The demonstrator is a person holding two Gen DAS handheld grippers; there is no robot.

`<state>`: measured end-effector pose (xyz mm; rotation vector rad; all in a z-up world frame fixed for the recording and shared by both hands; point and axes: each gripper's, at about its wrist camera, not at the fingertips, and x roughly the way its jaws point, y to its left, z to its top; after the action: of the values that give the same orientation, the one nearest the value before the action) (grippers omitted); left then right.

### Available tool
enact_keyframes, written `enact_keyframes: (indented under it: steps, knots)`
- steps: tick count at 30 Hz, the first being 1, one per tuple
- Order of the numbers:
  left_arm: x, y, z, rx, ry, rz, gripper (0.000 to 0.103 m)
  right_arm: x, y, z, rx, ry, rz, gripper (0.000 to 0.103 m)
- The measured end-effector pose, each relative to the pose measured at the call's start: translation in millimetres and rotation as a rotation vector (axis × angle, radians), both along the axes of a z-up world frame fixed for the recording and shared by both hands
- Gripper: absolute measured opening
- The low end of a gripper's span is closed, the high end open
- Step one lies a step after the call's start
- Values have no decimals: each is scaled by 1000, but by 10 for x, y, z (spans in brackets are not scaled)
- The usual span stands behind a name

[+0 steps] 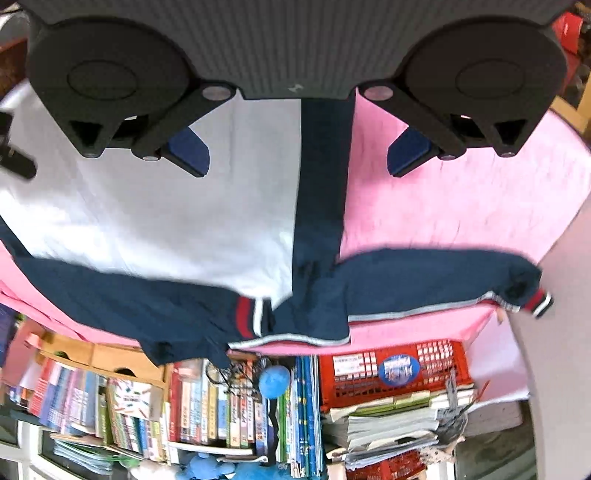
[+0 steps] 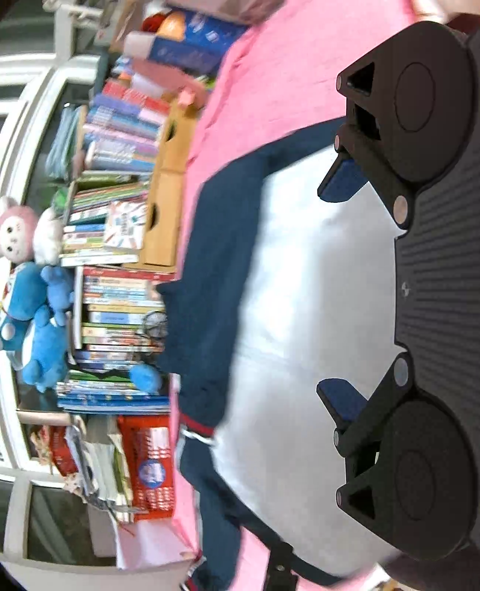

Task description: Fold clothes

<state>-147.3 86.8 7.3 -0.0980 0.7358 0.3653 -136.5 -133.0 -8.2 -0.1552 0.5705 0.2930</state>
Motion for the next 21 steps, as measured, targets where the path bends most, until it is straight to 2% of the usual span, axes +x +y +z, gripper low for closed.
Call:
enact_keyframes:
  steps: [4,8,12,19,21]
  knots:
    - [-557,-204,-48,-8,-14,-30,103,-627,-167,-85,-18,10,-35,103]
    - [-1187,-408,-147,-16,-42,-63,103,-1340,-413,-129,37,-18,-82,103]
    - [-1311,-505,-170,12,-46,-96,103,-1904,-509,-204,46,-32,-23,103]
    - [-1504,-670,-207,62,-52,-151,103,-1899,-482,-214,39,-14,-45,103]
    - [-1510,-689,-246,55,-43,-153,103,-1896,-494,-260,40,1,-43,103]
